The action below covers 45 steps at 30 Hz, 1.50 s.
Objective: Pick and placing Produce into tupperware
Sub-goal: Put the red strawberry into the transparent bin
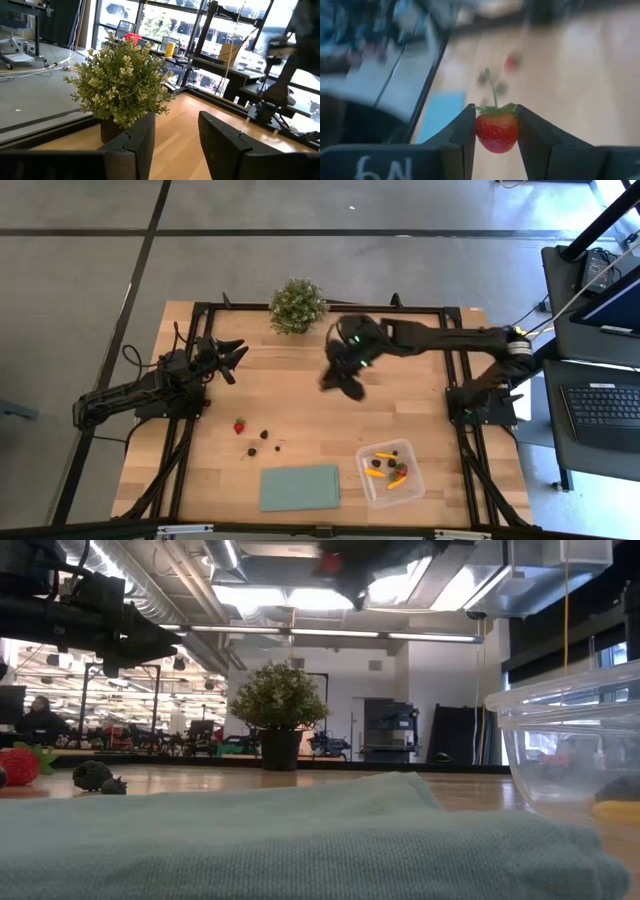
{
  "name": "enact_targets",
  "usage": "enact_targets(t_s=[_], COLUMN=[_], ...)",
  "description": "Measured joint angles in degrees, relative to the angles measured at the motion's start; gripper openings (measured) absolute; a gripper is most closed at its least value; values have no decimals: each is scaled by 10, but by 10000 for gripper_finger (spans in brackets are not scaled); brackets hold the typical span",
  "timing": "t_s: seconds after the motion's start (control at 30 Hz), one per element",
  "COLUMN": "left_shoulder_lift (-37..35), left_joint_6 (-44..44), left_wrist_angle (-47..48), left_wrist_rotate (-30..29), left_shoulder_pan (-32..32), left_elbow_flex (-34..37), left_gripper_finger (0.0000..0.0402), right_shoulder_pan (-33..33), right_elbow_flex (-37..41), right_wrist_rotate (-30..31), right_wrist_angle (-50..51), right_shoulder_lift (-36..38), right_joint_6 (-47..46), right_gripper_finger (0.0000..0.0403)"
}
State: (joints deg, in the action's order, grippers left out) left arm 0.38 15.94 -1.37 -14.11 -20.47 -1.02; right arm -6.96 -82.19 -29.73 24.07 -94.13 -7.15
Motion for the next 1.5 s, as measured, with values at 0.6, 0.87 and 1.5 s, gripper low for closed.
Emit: enact_targets(t_s=[0.6,0.87,1.5], left_shoulder_lift=[0,0,0], left_joint_6=[0,0,0], left_wrist_angle=[0,-1,-1], left_wrist_rotate=[-12,-16,-17], left_shoulder_pan=[0,0,0], left_elbow_flex=[0,0,0], left_gripper_finger=[143,143,143], right_shoulder_pan=[275,283,311], right_elbow_flex=[82,192,349], right_wrist_rotate=[111,111,121], right_wrist_angle=[311,197,58], right_shoulder_lift=[37,40,38], right_joint_6=[-271,-311,-345], right_gripper_finger=[116,116,147])
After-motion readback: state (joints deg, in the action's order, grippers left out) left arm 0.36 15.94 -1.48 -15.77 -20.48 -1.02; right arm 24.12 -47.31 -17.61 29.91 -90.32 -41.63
